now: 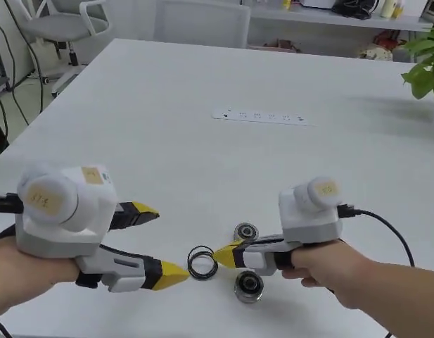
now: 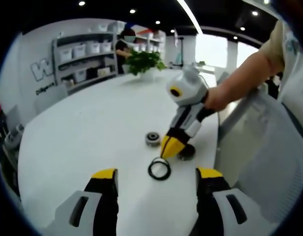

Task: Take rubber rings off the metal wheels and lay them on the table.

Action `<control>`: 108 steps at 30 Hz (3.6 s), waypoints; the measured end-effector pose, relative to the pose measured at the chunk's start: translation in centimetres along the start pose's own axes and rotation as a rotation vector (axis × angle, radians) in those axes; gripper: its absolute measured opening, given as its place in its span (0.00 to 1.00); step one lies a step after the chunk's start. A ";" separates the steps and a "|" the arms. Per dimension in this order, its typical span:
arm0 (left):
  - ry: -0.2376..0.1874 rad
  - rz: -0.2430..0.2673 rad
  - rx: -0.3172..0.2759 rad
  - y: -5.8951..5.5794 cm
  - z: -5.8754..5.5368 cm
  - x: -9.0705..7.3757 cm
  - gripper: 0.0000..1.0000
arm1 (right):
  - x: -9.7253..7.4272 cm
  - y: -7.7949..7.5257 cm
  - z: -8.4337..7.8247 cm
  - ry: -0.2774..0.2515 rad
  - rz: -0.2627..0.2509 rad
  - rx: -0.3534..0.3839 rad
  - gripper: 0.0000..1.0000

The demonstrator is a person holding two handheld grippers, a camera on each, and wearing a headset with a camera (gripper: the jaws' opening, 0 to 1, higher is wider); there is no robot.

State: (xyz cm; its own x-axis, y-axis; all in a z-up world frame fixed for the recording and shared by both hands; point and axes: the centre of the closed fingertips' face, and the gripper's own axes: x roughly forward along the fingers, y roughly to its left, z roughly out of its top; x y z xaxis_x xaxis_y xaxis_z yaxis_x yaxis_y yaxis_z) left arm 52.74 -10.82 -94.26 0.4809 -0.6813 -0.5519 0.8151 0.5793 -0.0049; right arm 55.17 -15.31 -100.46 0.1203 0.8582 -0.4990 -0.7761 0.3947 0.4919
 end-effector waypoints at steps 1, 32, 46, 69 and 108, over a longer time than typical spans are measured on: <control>0.001 -0.001 0.000 0.0 -0.1 0.0 0.65 | 0.0 -0.1 -0.1 0.002 0.000 0.005 0.00; 0.008 0.011 -0.006 0.2 0.3 -0.5 0.65 | -1.2 -0.5 1.0 -0.032 -0.033 -0.005 0.09; -0.001 0.007 -0.013 -0.2 1.3 -1.0 0.67 | -4.1 0.1 3.1 -0.095 -0.054 -0.045 0.22; -0.038 0.014 -0.039 -1.5 2.9 -2.6 0.68 | -10.6 1.0 3.5 -0.172 -0.118 -0.173 0.45; -0.079 0.069 -0.087 -2.1 1.8 -4.0 0.75 | -16.2 1.3 -2.3 -0.146 -0.251 -0.290 0.69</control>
State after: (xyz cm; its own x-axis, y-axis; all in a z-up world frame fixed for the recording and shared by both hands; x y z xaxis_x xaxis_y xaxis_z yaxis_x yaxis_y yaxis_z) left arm 49.69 -10.12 -90.54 0.5616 -0.6694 -0.4863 0.7498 0.6603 -0.0429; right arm 50.79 -29.51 -93.40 0.3988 0.7925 -0.4614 -0.8512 0.5071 0.1353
